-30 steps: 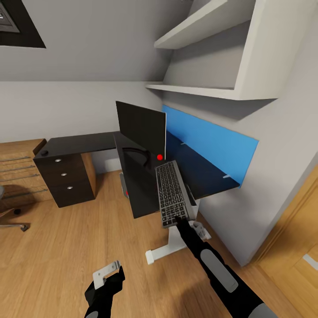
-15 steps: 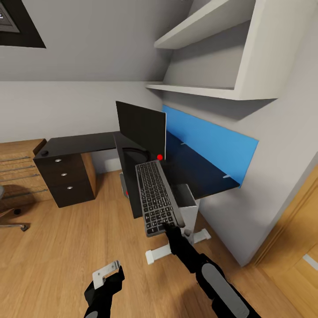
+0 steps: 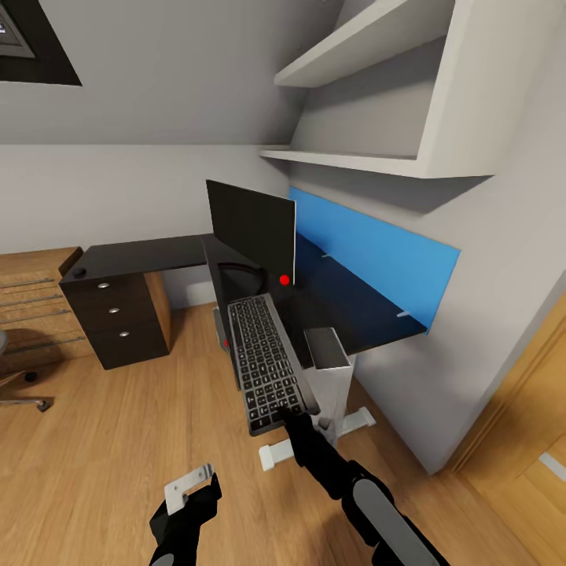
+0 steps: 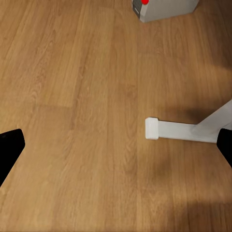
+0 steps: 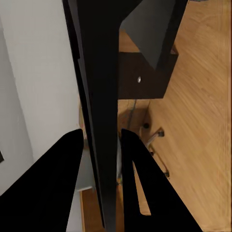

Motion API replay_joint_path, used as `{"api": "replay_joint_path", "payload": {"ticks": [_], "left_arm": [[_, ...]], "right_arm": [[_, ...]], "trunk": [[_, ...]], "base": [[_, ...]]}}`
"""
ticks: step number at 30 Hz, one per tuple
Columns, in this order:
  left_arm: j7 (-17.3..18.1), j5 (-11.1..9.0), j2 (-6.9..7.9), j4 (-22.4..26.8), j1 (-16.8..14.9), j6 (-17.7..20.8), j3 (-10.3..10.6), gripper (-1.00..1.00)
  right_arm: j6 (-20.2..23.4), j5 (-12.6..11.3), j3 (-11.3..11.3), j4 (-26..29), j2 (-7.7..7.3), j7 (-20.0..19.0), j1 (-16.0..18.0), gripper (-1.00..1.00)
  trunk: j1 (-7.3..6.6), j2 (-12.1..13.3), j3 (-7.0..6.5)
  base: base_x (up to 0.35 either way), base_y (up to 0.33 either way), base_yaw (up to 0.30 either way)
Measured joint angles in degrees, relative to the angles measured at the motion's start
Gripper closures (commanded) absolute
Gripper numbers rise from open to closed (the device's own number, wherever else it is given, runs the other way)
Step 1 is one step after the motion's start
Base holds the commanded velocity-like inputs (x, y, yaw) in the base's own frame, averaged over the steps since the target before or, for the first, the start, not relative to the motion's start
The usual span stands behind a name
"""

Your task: In the bedroom, organize the workspace by keeping the computer under the desk, ensuring the monitor is on the desk, placing the keyboard on the desk next to the monitor, placing the mouse on the desk next to the keyboard, moving the folder from the swivel chair onto the desk next to the mouse, stacking the notebook on top of the folder with the pen on top of the notebook, and positioning the swivel chair next to the desk.

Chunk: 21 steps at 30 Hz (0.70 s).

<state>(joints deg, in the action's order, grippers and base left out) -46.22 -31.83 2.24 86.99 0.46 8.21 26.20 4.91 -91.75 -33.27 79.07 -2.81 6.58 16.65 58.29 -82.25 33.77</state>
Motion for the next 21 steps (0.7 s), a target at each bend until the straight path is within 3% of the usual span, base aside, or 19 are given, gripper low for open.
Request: {"api": "replay_joint_path", "payload": {"ticks": [4,13,21], "left_arm": [[0.0,0.0,0.0,0.0,0.0,0.0,0.0,-1.0],[-0.1,-0.1,-0.07,-0.1,0.0,0.0,0.0,-1.0],[-0.1,-0.1,-0.05,0.0,0.0,-0.1,0.0,-1.0]], "right_arm": [[0.0,0.4,0.0,0.0,1.03,1.9,0.0,1.0],[-0.2,0.2,0.0,3.5,1.32,2.2,0.0,1.0],[-0.2,0.1,0.0,3.7,1.31,2.3,0.0,1.0]], "trunk": [[0.0,0.0,0.0],[0.0,0.0,0.0],[-0.03,0.0,-0.36]], "base": [[0.0,0.0,0.0],[0.0,0.0,0.001],[0.199,0.153,0.182]]}}
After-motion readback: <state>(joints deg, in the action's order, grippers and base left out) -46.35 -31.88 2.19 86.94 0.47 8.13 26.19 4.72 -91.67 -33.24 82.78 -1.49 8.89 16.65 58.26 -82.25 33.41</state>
